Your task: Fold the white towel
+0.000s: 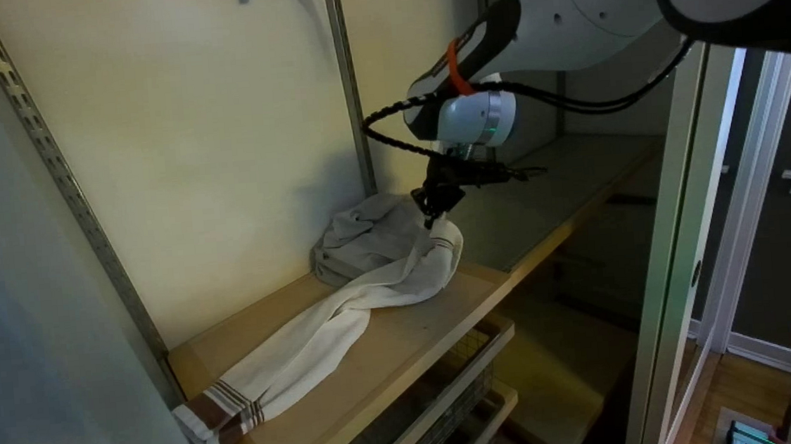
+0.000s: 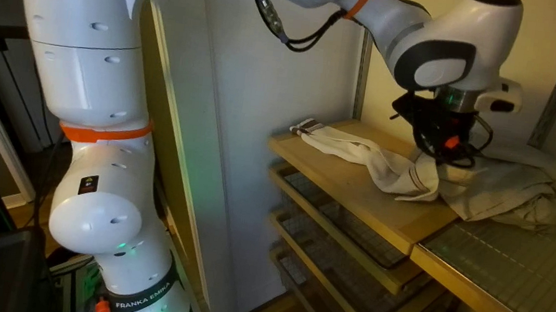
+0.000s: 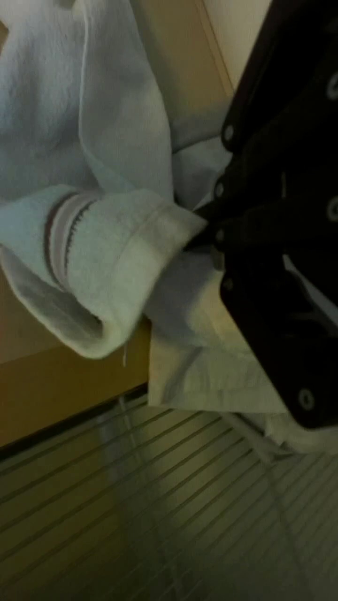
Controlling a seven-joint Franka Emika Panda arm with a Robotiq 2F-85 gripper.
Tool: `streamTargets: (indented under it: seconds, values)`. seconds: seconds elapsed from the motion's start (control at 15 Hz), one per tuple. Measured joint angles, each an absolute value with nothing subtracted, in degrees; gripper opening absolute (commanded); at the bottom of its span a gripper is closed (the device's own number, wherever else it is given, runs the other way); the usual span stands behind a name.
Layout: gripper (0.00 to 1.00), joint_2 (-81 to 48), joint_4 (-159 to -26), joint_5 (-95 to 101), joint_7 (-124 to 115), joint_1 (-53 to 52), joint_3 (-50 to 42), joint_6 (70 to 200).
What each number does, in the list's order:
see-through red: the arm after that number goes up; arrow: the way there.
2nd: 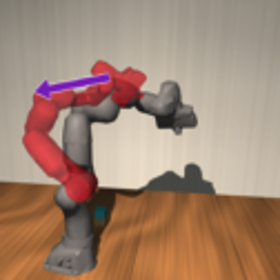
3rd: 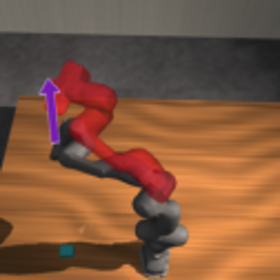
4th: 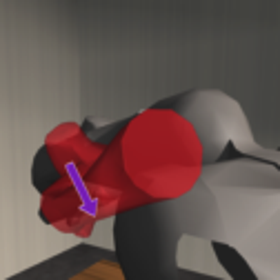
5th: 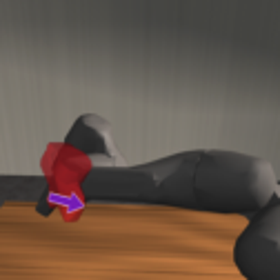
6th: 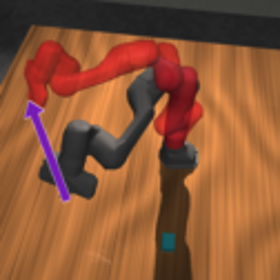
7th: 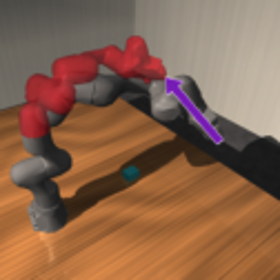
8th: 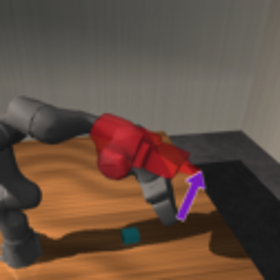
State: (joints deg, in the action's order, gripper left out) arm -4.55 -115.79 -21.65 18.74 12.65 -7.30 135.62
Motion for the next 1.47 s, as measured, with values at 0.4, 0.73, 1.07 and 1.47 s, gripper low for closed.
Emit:
streamTargets:
  seconds: [0.4,0.73,1.07,1.47]
  values:
    - [0.01,7.28,-118.28,-8.82,18.05,5.43,-2.94,136.11]
    - [0.01,9.98,-119.11,-8.06,20.21,-2.48,1.74,143.85]
    - [0.01,7.92,-119.7,-19.6,29.8,-11.41,3.82,156.7]
    - [0.01,6.9,-120.38,-42.82,39.91,-20.34,3.21,153.71]
